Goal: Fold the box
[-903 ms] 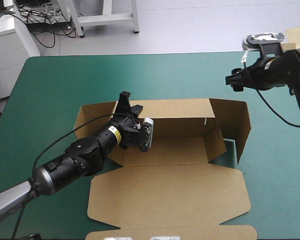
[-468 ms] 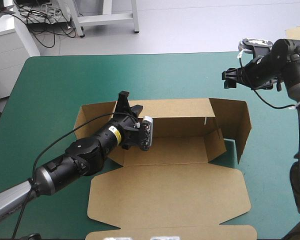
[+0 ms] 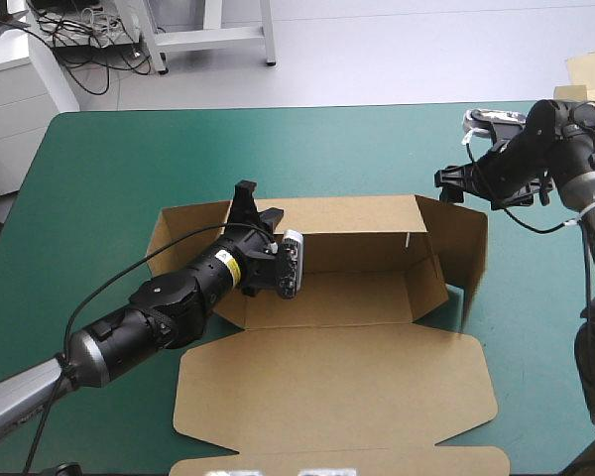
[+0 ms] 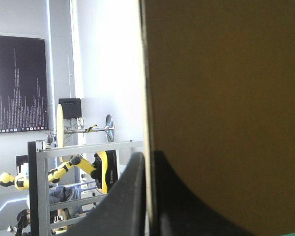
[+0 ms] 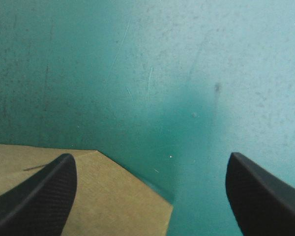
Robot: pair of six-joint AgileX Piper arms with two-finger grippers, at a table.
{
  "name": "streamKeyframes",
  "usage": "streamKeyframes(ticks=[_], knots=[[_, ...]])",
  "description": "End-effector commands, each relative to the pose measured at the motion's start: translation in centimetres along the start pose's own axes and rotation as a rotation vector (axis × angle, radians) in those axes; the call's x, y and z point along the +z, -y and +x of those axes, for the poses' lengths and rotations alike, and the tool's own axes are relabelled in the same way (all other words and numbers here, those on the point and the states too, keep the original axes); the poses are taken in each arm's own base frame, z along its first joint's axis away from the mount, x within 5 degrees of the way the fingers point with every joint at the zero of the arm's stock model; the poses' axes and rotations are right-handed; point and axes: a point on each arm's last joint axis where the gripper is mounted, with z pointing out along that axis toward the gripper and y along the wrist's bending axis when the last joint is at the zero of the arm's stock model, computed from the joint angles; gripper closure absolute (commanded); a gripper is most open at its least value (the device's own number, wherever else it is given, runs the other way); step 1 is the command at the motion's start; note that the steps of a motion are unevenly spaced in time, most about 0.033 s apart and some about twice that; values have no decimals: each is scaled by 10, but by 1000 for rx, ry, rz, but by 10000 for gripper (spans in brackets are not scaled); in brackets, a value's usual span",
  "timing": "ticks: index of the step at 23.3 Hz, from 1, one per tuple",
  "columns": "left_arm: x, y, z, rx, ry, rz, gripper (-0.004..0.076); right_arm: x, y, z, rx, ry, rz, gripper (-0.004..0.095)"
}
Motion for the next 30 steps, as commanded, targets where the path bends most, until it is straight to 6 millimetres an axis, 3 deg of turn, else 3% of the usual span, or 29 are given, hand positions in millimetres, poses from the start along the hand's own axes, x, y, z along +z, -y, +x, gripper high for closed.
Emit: streamKeyframes(ticks=[1,7,14,19,30], knots=[[-8,-12,-6,-8,47,-44,734,-30,-3,10,-27,55,-5,142],[-8,-12,-6,-3,47,-46,734,-27,-3,34,-66,5,-10,144],[-8,-12,-4,-1,25,-46,734,-38,-15,71,-216,205,-92,171],[-8,-12,-4,0,25,-46,734,-32,-16,99,-371,252,-94,171],[-8,-12,-4,9,25,-49,734,-11,-22,121,-418,207,-227,171]])
